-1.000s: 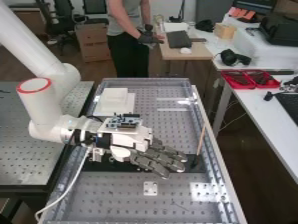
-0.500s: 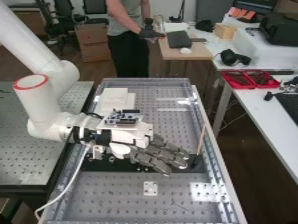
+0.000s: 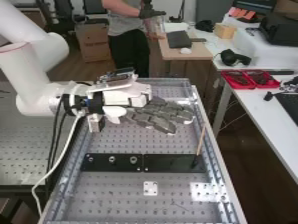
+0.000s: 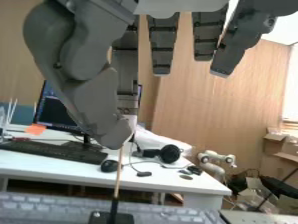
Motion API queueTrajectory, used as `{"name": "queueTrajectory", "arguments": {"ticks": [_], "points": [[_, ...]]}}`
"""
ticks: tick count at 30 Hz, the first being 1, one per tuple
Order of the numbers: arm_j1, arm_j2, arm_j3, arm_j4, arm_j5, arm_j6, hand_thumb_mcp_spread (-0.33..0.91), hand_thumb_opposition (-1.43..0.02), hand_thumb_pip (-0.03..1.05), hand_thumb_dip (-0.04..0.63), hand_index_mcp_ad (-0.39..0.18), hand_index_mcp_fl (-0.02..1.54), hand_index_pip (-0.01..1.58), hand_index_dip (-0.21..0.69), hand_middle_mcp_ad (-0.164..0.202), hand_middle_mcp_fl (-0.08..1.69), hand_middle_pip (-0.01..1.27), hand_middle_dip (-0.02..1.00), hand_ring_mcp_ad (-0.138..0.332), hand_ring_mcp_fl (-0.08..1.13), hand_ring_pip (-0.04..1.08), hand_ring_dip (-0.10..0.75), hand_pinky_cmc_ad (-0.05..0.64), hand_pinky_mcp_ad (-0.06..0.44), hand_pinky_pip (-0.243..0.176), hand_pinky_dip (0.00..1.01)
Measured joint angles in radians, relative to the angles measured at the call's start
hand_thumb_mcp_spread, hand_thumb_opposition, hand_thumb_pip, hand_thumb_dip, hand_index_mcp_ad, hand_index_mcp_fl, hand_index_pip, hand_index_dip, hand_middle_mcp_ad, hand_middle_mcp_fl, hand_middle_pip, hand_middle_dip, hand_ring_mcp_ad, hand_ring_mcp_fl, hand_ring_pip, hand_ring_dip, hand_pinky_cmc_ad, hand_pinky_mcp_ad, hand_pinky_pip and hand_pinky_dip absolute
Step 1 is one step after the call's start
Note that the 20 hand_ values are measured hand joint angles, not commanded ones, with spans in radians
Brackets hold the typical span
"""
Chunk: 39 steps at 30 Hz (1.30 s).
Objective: Grab the pcb board and place it in the clear container
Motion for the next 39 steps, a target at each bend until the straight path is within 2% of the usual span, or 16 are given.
{"name": "queueTrajectory", "arguments": {"ticks": [7, 12, 18, 25, 31, 39], "points": [[0.09, 0.108, -0.005, -0.052, 0.007, 0.02, 0.46, -0.94, 0.71, 0.258, -0.086, 0.46, 1.5, 0.033, 0.073, 0.12, 0.15, 0.14, 0.232, 0.0, 0.1, 0.026, 0.309, 0.182, -0.093, 0.47], [0.157, 0.14, -0.005, -0.069, 0.003, 0.061, 0.46, -0.94, 0.7, 0.262, -0.086, 0.47, 1.5, 0.065, 0.073, 0.12, 0.15, 0.14, 0.229, 0.0, 0.11, 0.026, 0.309, 0.185, -0.093, 0.42], [0.228, 0.145, 0.003, -0.08, -0.009, 0.113, 0.46, -0.94, 0.67, 0.258, -0.086, 0.46, 1.5, 0.11, 0.073, 0.12, 0.15, 0.14, 0.229, 0.0, 0.1, 0.026, 0.309, 0.182, -0.093, 0.41], [0.285, 0.112, 0.012, -0.081, -0.019, 0.16, 0.46, -0.94, 0.66, 0.253, -0.087, 0.49, 1.51, 0.14, 0.072, 0.12, 0.15, 0.14, 0.232, 0.0, 0.1, 0.026, 0.309, 0.182, -0.093, 0.39], [0.337, 0.048, 0.028, -0.08, -0.013, 0.193, 0.46, -0.94, 0.66, 0.253, -0.087, 0.48, 1.5, 0.145, 0.072, 0.11, 0.15, 0.14, 0.237, 0.0, 0.11, 0.026, 0.312, 0.183, -0.089, 0.39], [0.366, -0.025, 0.063, -0.096, -0.003, 0.214, 0.46, -0.94, 0.66, 0.253, -0.086, 0.48, 1.5, 0.155, 0.075, 0.11, 0.15, 0.14, 0.234, 0.0, 0.11, 0.026, 0.309, 0.182, -0.089, 0.39]]}}
